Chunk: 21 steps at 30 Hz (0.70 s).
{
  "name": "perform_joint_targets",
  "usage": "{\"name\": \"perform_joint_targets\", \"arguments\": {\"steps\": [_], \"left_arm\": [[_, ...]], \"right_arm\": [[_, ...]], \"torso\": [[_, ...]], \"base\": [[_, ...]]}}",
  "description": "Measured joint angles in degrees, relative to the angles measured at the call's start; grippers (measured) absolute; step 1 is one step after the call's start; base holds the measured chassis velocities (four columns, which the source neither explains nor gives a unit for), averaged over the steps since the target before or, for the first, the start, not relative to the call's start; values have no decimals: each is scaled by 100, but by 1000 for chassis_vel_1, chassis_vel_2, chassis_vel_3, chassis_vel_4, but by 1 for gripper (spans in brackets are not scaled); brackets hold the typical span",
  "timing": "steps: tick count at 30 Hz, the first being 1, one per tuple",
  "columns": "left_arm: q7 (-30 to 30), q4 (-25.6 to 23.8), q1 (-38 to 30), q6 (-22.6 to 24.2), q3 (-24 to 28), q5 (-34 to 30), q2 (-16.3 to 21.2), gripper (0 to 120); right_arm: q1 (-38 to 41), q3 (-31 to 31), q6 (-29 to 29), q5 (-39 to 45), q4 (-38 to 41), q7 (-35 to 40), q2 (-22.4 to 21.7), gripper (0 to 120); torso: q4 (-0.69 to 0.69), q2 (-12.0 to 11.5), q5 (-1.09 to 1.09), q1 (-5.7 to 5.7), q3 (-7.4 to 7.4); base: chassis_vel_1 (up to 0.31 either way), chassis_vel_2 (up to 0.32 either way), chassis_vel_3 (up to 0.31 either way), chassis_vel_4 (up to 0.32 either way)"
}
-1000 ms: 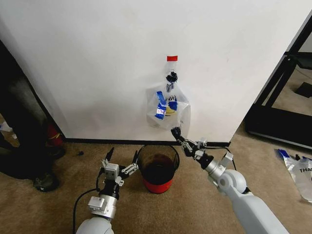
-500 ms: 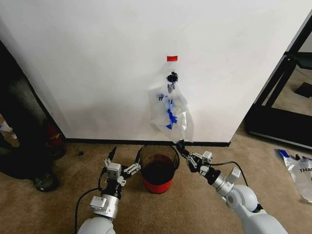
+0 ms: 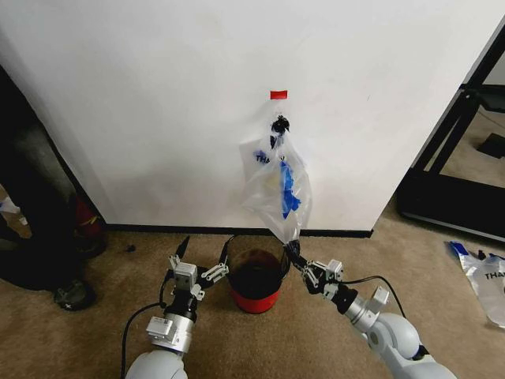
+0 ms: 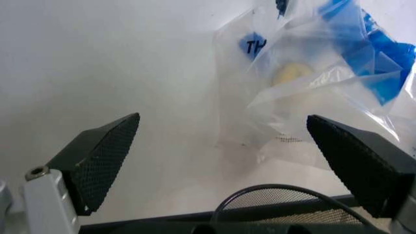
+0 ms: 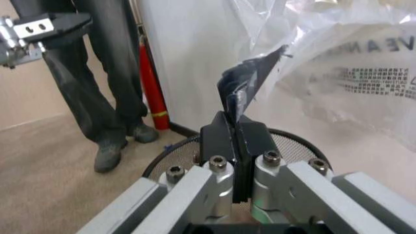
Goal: Pick up the garbage bag from the wall and place it over the trash bin.
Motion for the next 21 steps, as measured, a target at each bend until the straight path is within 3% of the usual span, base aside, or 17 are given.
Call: {"name": "perform_joint_targets", "arguments": {"steps": [14, 21], "left_arm": [[-3, 59, -18, 0, 102, 2, 2, 100], [-30, 39, -71, 23, 205, 2, 20, 100]], "right_arm": [[-314, 75, 169, -226, 22, -49, -2, 0], [-109, 69, 152, -125, 11, 89, 24, 0]], "torso": [[0, -1, 0, 0, 0], [0, -1, 0, 0, 1]], "base": [[0, 0, 0, 0], [0, 0, 0, 0]]}}
